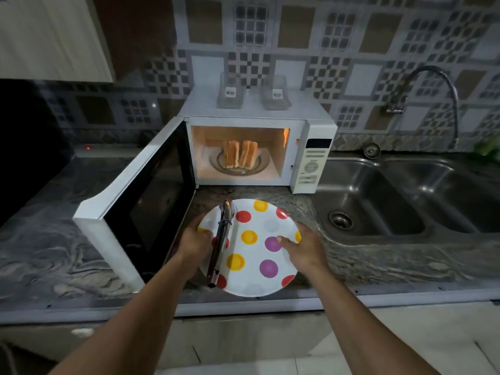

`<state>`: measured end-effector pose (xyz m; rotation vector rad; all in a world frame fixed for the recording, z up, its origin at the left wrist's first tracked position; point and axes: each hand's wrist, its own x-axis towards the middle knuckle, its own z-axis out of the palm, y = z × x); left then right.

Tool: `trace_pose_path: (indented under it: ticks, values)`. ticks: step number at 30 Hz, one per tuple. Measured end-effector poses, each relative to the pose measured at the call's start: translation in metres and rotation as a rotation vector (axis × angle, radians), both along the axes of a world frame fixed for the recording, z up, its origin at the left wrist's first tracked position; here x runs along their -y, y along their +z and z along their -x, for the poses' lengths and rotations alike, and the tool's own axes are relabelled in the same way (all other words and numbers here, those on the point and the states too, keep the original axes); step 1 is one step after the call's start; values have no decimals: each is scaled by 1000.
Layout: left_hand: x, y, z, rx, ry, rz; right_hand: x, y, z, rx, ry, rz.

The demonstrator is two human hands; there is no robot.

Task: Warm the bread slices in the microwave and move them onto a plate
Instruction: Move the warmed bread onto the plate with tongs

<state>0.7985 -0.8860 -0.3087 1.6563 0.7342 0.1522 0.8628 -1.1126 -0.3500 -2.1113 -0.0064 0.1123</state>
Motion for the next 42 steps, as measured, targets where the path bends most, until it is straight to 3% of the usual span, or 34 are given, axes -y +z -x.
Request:
trace_pose_path:
  ticks: [18,42]
  values:
    - [-47,-85,-120,-261,-68,-398,-48,-64,-107,-52,1,261]
    - [-50,-102,-131,-300,-90,-577,-52,-59,-115,-124,33,548]
